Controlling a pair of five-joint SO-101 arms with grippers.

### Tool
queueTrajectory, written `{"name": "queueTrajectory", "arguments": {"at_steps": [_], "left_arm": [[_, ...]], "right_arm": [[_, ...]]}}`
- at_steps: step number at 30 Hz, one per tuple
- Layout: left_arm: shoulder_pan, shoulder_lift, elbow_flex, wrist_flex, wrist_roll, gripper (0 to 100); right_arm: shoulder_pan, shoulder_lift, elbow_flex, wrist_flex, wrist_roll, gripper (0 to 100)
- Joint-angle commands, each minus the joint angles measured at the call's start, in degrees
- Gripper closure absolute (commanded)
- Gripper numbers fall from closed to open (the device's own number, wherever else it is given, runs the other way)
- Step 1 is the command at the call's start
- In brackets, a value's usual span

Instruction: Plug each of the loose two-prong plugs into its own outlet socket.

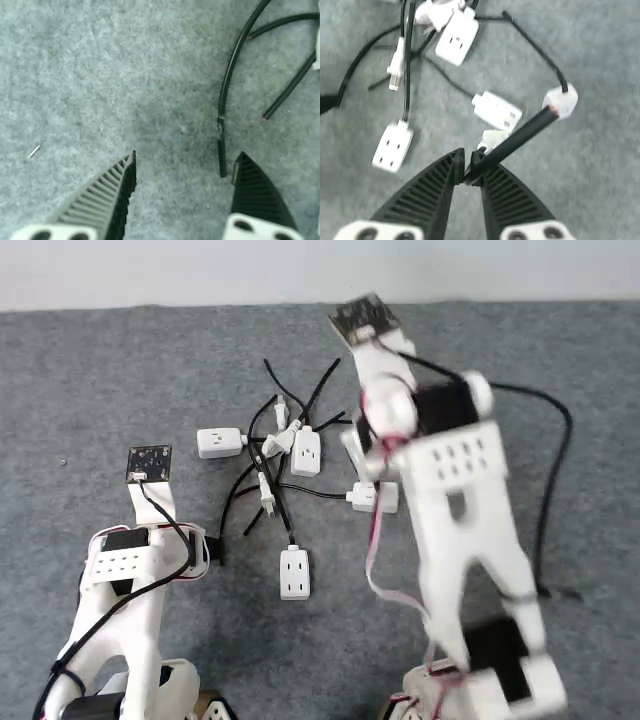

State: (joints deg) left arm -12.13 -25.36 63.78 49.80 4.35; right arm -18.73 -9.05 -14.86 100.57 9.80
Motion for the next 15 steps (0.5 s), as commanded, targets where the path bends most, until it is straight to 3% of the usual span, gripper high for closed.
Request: {"name": "queueTrajectory", "arguments": {"at_steps": [1,8,15], "left_arm": [[-0.1,0.1,-2.3,-1.3,-0.4,71],[0.0,-0.3,-1.7,-1.4,-0.4,71],[0.1,-0.3,-1.6,-1.3,-0.4,71]], "right_arm": [[2.4,-13.8,10.6,2.7,1.1,99.1],[13.4,-18.1,27.7,2.3,4.2,99.1],[22.9,-7.9,28.4,-4.6,7.5,99.0]]}}
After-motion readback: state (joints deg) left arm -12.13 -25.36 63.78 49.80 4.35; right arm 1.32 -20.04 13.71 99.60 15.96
